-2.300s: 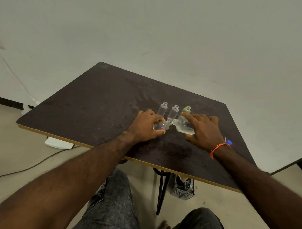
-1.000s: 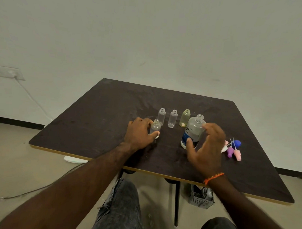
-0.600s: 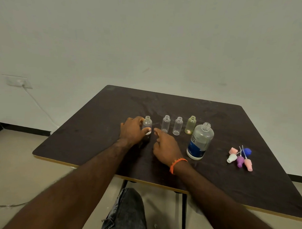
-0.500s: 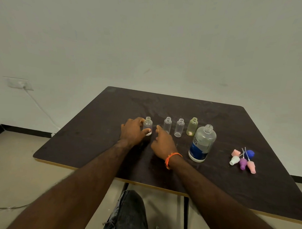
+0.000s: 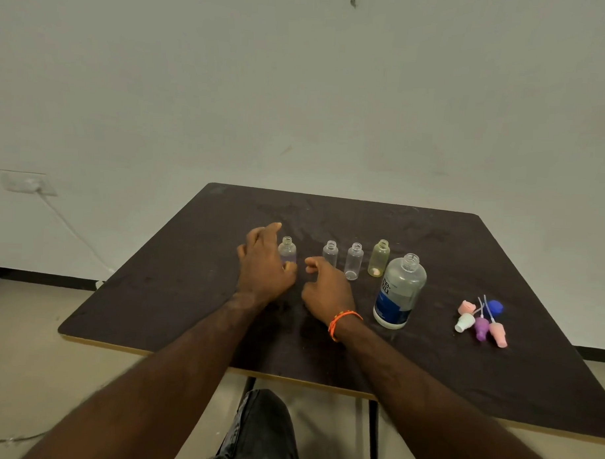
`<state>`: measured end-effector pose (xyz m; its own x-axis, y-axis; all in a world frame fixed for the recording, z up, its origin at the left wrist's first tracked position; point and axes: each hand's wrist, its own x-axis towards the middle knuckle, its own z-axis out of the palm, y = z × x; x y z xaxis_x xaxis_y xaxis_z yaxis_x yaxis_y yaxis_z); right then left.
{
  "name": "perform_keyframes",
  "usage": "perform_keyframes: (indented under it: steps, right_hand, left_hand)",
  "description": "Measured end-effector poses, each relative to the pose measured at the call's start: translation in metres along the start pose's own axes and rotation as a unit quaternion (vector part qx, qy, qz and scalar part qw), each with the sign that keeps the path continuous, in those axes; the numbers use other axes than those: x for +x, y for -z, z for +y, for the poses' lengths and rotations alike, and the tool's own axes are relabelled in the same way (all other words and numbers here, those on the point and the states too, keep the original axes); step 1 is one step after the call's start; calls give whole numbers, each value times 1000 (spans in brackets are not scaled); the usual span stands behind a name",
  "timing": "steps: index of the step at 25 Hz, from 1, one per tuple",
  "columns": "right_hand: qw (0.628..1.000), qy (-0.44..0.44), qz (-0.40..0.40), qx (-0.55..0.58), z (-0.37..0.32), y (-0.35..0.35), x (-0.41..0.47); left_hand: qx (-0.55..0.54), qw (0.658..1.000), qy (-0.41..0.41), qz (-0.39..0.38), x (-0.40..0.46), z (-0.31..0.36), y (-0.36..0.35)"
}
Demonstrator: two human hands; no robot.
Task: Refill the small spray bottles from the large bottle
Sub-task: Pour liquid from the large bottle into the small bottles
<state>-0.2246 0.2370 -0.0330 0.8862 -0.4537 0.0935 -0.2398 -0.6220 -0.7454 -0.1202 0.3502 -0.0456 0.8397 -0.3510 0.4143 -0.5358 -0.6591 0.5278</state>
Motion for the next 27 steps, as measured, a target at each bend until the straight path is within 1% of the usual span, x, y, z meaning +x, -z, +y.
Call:
perform_keyframes:
  steps: [2,3,5,7,9,12,15,20,23,25,27]
  right_hand:
    - [999,19,21,-25,12,13,-19]
    - [998,34,33,-37,19,20,-29]
    - [994,71,68,-47,29,36,-51]
    - [987,98,114,-59,39,53,-69]
    - [980,107,149,-72,48,69,-82]
    - [970,135,185,-84,68,90,-96]
    - [966,128,210,-77,85,106,-101]
    - [963,111,237,-60,93,127,-98]
    - [973,49,224,-22,89,137,-87]
    - [985,24,172,-3,87,139,-78]
    - [995,21,100,12,88,137,-67]
  left_hand:
    - [-9,995,-81,55,-8,19,3]
    - [-14,992,-108,60,-10,29,3]
    - [-23,992,-123,26,-12,51,-3]
    - [-11,994,-105,-37,-10,68,-13]
    - [8,995,-69,-74,-7,80,-25]
    - [-8,998,-18,-58,0,91,-36]
    - [-13,999,-8,-28,6,93,-40]
    - [-84,996,15,-33,13,83,-48]
    - [-105,993,24,-46,11,78,-45]
    - [-133,989,23,-62,8,74,-41]
    - [-138,987,6,-81,3,73,-37]
